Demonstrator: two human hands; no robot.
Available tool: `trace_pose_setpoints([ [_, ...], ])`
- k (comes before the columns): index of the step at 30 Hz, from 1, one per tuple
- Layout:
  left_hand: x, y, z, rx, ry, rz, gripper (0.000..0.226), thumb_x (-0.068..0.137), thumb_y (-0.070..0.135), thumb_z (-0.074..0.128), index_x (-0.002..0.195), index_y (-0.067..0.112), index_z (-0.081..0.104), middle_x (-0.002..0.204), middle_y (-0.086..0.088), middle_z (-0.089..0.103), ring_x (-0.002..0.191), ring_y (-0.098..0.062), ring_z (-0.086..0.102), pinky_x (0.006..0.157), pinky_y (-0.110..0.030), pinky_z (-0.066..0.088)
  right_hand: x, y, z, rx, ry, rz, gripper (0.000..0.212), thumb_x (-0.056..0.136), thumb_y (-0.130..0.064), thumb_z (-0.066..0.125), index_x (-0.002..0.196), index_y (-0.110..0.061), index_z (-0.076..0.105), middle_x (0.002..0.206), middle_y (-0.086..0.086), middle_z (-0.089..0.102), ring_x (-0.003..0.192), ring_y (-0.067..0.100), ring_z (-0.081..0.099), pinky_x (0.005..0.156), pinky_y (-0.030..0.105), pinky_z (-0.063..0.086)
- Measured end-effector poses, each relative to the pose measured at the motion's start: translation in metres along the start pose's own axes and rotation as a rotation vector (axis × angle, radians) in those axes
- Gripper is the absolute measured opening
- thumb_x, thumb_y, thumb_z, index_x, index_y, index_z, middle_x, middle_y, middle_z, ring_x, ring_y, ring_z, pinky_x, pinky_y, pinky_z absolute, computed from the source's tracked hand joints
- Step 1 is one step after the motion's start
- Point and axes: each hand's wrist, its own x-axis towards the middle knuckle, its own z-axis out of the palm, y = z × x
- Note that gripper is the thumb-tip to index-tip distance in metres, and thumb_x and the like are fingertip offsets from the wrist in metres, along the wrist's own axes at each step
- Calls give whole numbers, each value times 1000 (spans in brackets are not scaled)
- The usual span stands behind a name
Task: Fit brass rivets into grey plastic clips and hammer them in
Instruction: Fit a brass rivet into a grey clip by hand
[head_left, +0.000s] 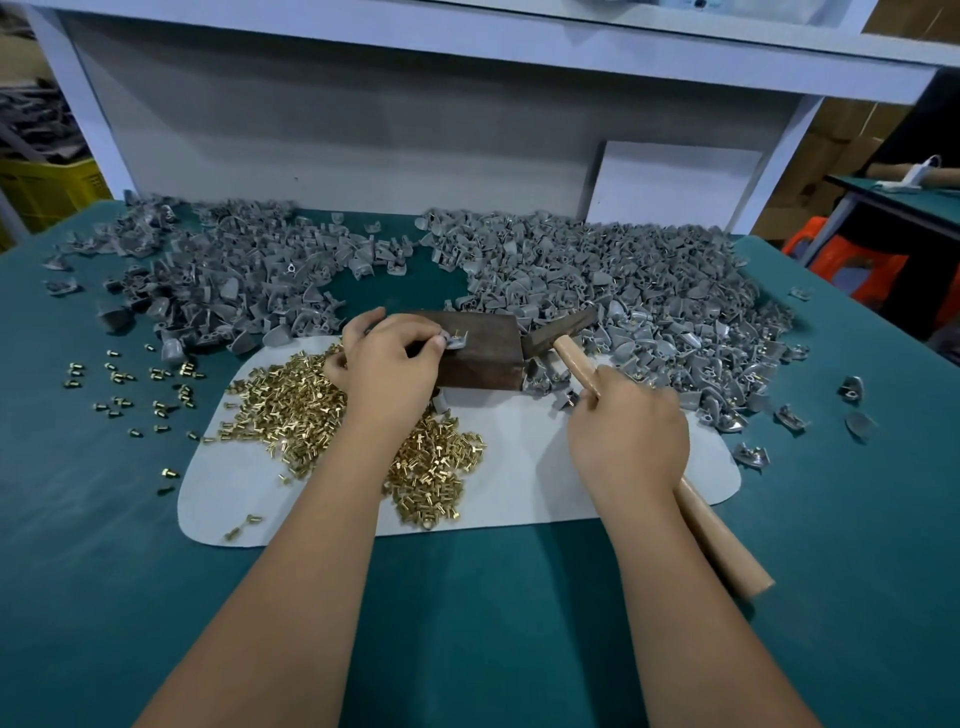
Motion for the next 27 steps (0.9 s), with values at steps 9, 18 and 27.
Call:
trace_pose_setpoints([
  [9,1,-1,1,-50,-11,-31,11,93,30,62,85,37,67,109,26,58,132,-7,27,104,-37,11,-6,-29,-2,336,169,-206,30,90,-28,57,119,-25,64,114,1,52,106,18,35,91,31,24],
  [18,2,-2,-1,-64,-4,-3,14,94,25,58,88,32,70,109,19,60,131,-12,28,110,-40,16,11,-75,-1,602,-81,-394,43,87,-17,61,128,-28,59,108,-4,61,108,19,46,94,39,40],
  [27,5,-5,2,0,13,14,14,94,31,58,92,31,72,109,23,61,132,-9,28,94,-30,13,12,-83,16,620,-55,-341,26,84,-26,64,109,-24,71,105,-3,66,104,20,53,93,43,43],
])
